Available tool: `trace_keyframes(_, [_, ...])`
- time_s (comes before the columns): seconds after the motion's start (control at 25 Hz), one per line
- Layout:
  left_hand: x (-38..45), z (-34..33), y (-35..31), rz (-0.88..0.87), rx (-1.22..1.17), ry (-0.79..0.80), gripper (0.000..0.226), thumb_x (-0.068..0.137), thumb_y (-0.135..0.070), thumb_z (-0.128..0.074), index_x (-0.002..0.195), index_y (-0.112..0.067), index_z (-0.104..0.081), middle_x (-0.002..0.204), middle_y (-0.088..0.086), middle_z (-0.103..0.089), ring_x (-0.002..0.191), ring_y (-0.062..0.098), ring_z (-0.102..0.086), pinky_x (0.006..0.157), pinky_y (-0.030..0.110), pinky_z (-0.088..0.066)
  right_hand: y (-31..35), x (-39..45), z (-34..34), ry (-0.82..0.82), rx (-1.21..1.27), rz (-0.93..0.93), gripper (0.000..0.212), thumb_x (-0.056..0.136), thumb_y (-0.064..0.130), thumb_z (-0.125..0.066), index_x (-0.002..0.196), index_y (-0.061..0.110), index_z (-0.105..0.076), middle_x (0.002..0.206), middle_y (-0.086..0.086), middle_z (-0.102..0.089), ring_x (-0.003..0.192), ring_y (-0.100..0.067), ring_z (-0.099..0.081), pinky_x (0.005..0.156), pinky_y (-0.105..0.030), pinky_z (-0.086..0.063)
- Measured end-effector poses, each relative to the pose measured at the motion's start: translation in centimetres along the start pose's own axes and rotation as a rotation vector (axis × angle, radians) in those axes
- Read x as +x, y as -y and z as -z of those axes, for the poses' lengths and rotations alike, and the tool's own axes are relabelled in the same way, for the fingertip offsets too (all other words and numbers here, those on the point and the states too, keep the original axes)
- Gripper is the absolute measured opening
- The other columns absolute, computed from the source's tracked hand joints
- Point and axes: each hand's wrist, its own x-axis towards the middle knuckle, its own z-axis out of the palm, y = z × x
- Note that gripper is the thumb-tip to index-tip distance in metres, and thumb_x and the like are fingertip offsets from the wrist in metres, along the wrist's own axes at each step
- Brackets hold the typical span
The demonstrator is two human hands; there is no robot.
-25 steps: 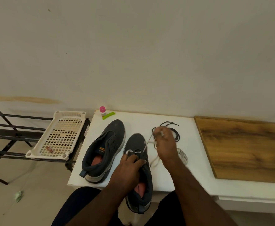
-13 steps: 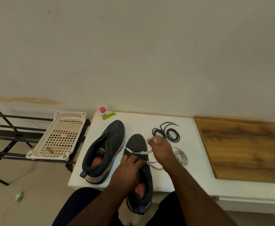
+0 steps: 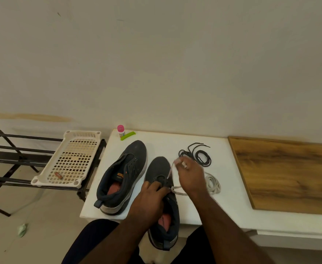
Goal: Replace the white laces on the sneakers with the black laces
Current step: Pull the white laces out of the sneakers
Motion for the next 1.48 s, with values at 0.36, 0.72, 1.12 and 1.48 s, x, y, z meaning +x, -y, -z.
trace_keyframes(0.36, [1.2, 4.6, -1.2, 0.474, -1.033, -0.147, 0.026, 0.101, -0.026, -0.047, 0.109, -0.024, -0.072, 0.106, -0.006, -0.07, 0.106, 0.013, -0.063, 0.087, 0.028, -0.05, 2.1, -2.7, 0.2, 0.172, 0.364, 0.055, 0.015, 0.096, 0.023, -0.064, 0.085, 0.023, -0.074, 0.08, 0.011, -0.07, 0.073, -0.003, -0.063, 0.069, -0.025, -0.051])
trace_keyframes(0.72, [1.4, 7.2, -1.1, 0.463, -1.078, -0.033, 0.01, 0.093, -0.021, -0.066, 0.101, -0.02, -0.072, 0.093, 0.0, -0.075, 0.085, 0.011, -0.07, 0.068, 0.022, -0.054, 1.3, -5.5, -0.9, 0.275, -0.404, 0.382, 0.061, 0.085, 0.056, -0.022, 0.106, 0.031, -0.074, 0.101, 0.009, -0.07, 0.1, -0.017, -0.053, 0.084, -0.033, -0.045])
trace_keyframes(1.12, [0.9, 10.0, -0.4, 0.272, -0.905, -0.222, 0.019, 0.096, -0.01, -0.06, 0.102, -0.027, -0.066, 0.087, -0.001, -0.07, 0.072, 0.011, -0.067, 0.069, 0.025, -0.056, 4.1, -4.5, 3.4, -0.004, -0.035, 0.24, 0.03, 0.1, 0.03, -0.058, 0.128, 0.024, -0.065, 0.12, 0.017, -0.061, 0.113, 0.003, -0.049, 0.099, -0.016, -0.036])
trace_keyframes(1.48, [0.7, 12.6, -1.8, 0.118, -0.727, -0.224, 0.013, 0.087, -0.017, -0.072, 0.092, -0.028, -0.07, 0.087, -0.015, -0.07, 0.084, 0.004, -0.066, 0.079, 0.03, -0.054, 8.8, -2.9, 5.9, 0.564, 0.127, -0.054, 0.012, 0.097, 0.021, -0.065, 0.094, 0.013, -0.073, 0.074, -0.004, -0.069, 0.063, -0.012, -0.064, 0.059, -0.023, -0.055])
